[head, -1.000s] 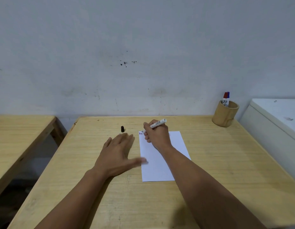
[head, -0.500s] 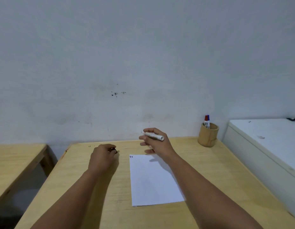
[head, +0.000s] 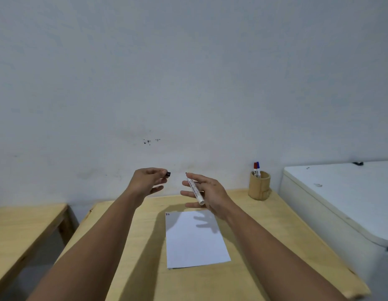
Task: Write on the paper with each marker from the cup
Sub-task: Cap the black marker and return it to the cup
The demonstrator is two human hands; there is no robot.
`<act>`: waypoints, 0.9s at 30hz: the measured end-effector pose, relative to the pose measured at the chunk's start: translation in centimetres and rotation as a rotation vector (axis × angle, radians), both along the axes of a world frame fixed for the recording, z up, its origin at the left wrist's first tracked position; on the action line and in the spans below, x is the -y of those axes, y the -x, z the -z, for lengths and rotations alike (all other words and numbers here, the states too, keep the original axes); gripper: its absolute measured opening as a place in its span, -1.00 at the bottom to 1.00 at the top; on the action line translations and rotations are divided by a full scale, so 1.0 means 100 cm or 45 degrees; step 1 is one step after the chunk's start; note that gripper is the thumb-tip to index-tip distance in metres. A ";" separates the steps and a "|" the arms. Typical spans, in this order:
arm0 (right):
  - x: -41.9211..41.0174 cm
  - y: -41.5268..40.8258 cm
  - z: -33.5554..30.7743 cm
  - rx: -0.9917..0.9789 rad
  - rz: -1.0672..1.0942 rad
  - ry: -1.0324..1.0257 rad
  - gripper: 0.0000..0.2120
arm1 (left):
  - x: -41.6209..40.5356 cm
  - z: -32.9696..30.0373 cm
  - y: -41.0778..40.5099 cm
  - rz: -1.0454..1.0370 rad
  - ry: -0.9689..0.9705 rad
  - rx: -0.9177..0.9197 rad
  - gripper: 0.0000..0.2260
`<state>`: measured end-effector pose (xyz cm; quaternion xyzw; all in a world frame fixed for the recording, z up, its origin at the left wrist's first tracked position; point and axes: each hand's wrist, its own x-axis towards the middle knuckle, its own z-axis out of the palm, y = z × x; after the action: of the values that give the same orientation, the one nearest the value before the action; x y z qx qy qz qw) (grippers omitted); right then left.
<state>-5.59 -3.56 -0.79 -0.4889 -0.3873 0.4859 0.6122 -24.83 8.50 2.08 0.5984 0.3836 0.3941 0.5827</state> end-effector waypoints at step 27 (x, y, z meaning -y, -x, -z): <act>0.028 -0.067 0.001 0.628 0.414 -0.168 -0.92 | 0.050 -0.020 -0.114 0.153 -0.346 -0.233 -0.88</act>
<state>1.11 -6.35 -0.89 -0.6070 -0.4716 0.2218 0.5999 -13.40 3.48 4.05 0.7269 0.3419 0.3504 0.4816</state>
